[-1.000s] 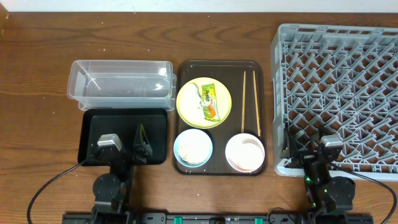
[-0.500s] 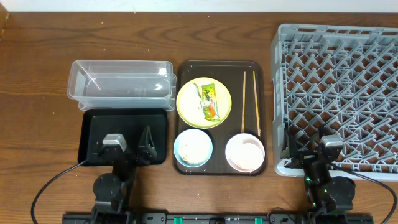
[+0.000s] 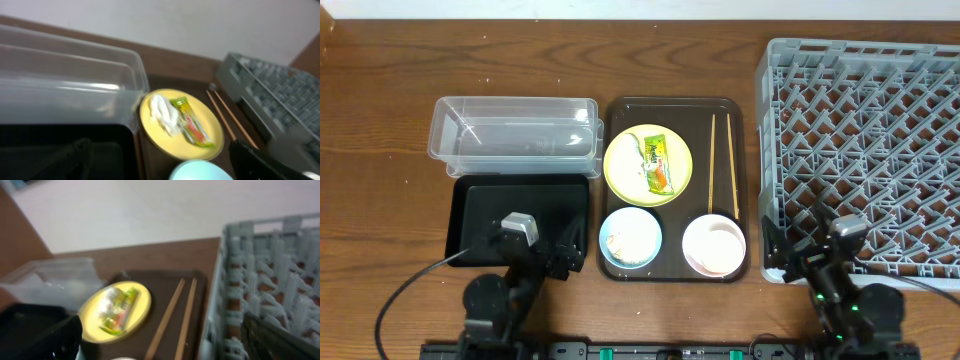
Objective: Sort waste into correct bins and load items into the dishwasher rack
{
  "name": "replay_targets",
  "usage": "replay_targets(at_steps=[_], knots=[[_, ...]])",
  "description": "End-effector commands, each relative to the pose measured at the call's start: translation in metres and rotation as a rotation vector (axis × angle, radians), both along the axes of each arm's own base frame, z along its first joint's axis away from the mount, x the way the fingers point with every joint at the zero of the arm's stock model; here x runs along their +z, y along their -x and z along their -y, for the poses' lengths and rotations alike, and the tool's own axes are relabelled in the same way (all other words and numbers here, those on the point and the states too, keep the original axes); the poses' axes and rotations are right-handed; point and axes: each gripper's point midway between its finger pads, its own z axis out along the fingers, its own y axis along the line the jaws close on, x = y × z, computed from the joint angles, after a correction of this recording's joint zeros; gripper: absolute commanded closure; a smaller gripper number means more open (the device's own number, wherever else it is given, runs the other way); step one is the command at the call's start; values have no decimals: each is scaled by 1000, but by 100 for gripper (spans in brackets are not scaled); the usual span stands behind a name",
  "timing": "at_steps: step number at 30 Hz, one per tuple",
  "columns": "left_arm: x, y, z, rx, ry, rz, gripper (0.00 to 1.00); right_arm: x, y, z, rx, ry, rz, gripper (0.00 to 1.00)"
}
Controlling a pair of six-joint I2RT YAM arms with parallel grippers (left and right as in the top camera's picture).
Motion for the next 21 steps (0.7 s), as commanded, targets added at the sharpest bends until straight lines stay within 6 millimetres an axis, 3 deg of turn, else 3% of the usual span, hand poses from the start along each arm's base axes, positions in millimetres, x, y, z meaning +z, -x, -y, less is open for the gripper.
replay_targets(at_steps=[1,10,14,17,21], knots=[[35,8,15,-95,14,-44,11,41,7,-7,40,-56,-41,1],[73,7,48,-284,101,-484,11,78,-19,-8,59,30,-344,1],[90,6,71,-412,216,-586,10,81,-29,-19,125,7,-418,1],[88,2,82,-461,289,-651,10,75,-29,-30,191,-19,-462,1],[64,11,97,-499,229,-758,11,69,-29,-32,201,-26,-495,1]])
